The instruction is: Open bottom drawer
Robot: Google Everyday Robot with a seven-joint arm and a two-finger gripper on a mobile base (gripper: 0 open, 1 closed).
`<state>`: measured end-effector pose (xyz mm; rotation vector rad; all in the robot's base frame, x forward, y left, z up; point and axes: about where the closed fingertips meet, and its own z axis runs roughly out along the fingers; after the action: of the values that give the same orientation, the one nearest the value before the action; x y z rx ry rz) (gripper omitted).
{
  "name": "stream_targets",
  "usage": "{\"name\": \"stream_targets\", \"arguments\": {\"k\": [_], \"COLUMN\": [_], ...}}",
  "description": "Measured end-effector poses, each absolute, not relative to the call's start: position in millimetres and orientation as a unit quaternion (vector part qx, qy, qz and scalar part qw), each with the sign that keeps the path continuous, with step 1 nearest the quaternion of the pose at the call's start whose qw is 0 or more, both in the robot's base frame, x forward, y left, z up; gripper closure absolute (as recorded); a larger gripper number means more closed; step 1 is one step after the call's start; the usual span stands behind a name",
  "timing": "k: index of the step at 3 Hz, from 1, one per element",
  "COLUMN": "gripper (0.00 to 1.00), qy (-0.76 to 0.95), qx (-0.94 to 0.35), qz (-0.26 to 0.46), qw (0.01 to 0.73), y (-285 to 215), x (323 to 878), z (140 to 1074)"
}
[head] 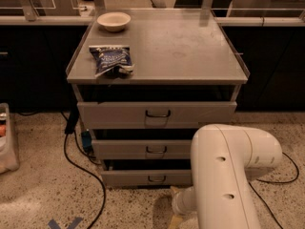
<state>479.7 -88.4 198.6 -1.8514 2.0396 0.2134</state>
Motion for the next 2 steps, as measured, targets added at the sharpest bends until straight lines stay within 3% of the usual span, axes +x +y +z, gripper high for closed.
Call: {"name": "stream_targets", "arguments": {"k": [2], "gripper": [0.0], "qy": [0.691], "qx": [-0.684], "qz": [0.06], "qw": [0.225], "y": [-73], "x": [530], "z": [199]}}
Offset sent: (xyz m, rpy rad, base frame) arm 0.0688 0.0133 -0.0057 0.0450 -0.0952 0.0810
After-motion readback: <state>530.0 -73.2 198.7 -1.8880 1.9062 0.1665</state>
